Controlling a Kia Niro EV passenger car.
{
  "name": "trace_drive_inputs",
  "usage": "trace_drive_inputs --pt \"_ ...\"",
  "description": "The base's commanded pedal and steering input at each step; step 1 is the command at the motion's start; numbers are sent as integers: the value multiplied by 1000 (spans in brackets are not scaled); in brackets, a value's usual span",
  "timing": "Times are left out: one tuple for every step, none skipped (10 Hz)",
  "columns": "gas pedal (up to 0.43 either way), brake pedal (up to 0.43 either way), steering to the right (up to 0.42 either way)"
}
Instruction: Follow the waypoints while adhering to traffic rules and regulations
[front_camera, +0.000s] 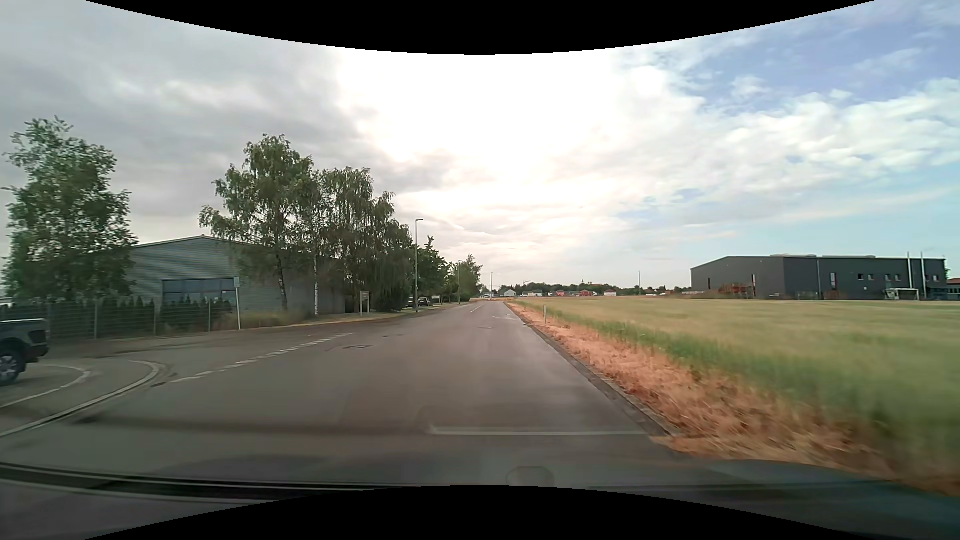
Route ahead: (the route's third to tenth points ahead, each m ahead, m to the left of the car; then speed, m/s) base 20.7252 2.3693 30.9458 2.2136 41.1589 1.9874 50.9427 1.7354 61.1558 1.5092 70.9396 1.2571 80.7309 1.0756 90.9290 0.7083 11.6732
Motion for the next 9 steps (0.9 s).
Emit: trace_drive_inputs --pt "118 0 -1" --pt "118 0 -2" --pt "130 0 -2" --pt "130 0 -1" --pt "130 0 -1" --pt "130 0 0" --pt "130 0 0" --pt "130 0 0" --pt "130 0 0"
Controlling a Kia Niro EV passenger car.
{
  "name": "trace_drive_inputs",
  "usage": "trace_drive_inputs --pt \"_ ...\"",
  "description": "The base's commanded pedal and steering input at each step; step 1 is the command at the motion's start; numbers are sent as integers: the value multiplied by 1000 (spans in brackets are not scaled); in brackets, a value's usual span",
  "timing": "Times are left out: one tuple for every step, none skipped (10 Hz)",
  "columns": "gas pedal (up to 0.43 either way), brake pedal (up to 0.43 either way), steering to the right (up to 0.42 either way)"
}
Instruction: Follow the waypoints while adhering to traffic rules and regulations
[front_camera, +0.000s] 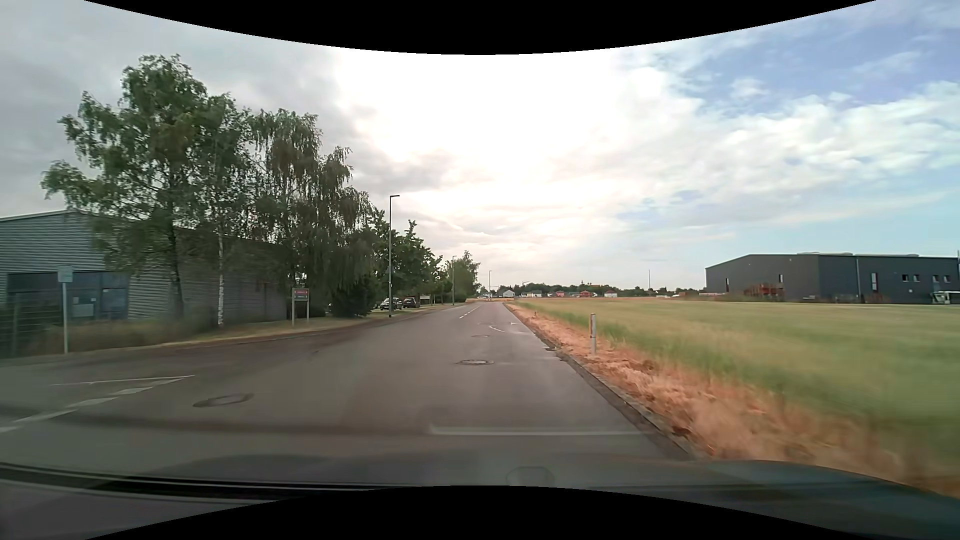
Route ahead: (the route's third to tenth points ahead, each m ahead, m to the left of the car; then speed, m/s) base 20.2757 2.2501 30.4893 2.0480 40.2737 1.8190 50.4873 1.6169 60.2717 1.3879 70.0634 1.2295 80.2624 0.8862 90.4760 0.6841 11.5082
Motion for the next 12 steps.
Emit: trace_drive_inputs --pt "130 0 0" --pt "130 0 0" --pt "130 0 0" --pt "130 0 0" --pt "130 0 0" --pt "130 0 -1" --pt "130 0 -1" --pt "130 0 -2" --pt "130 0 -3" --pt "130 0 -3" --pt "130 0 -2" --pt "130 0 -2"
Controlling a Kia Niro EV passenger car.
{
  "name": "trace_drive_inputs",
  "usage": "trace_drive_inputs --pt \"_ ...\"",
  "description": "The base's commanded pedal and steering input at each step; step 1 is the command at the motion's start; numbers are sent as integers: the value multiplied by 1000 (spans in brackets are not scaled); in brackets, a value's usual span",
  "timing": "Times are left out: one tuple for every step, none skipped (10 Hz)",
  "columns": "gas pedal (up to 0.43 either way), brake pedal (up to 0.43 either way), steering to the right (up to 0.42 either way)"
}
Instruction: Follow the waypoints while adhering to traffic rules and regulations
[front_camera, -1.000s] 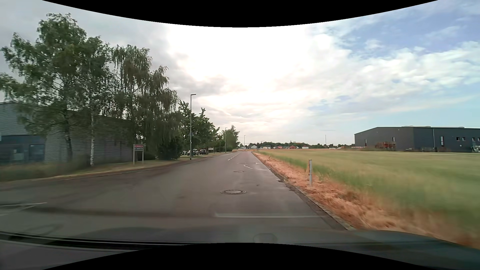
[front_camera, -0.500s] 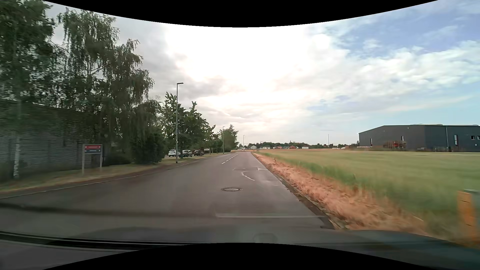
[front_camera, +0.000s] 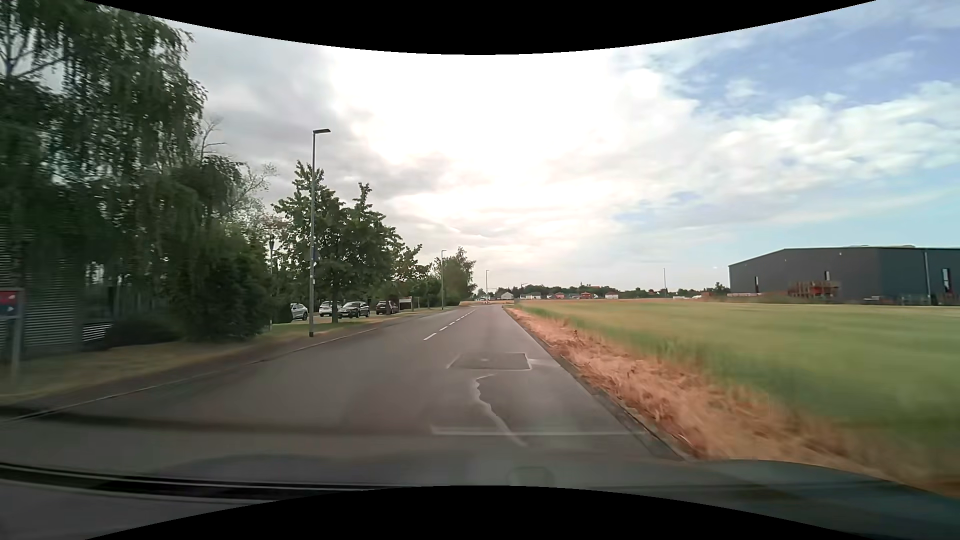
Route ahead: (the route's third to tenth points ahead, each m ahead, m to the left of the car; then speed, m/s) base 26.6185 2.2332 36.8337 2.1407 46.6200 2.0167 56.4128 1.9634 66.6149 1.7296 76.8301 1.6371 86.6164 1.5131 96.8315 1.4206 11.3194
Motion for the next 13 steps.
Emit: trace_drive_inputs --pt "130 0 -2" --pt "130 0 -1" --pt "130 0 -2" --pt "130 0 -2" --pt "130 0 -2" --pt "130 0 -2" --pt "130 0 -3" --pt "130 0 -4" --pt "130 0 -5" --pt "130 0 -5" --pt "130 0 -5" --pt "138 0 -5" --pt "138 0 -5"
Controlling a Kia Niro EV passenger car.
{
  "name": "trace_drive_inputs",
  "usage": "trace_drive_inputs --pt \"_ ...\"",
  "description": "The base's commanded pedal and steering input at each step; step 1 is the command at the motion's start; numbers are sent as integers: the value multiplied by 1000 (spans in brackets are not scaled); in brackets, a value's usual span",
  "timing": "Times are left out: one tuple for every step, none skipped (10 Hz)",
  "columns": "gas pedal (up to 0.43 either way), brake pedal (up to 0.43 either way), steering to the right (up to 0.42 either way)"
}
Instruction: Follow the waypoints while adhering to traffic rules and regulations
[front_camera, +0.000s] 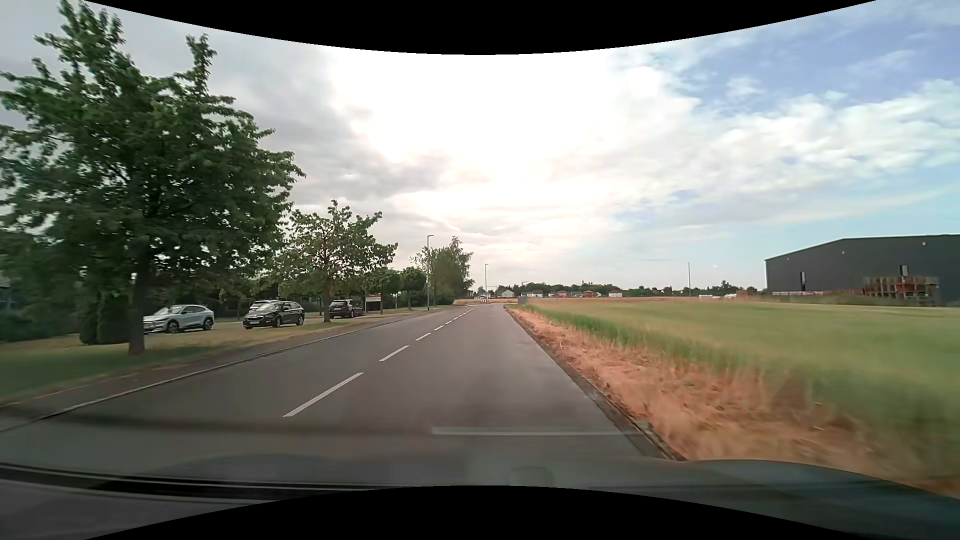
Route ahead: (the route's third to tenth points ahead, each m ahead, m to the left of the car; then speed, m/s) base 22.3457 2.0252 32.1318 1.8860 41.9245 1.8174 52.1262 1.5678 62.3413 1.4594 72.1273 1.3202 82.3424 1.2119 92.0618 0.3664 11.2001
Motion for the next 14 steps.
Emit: trace_drive_inputs --pt "138 0 -6" --pt "138 0 -6" --pt "138 0 -5" --pt "138 0 -5" --pt "138 0 -5" --pt "150 0 -5" --pt "157 0 -6" --pt "169 0 -5" --pt "169 0 -5" --pt "169 0 -5" --pt "169 0 -5" --pt "169 0 -5" --pt "177 0 -5" --pt "177 0 -6"
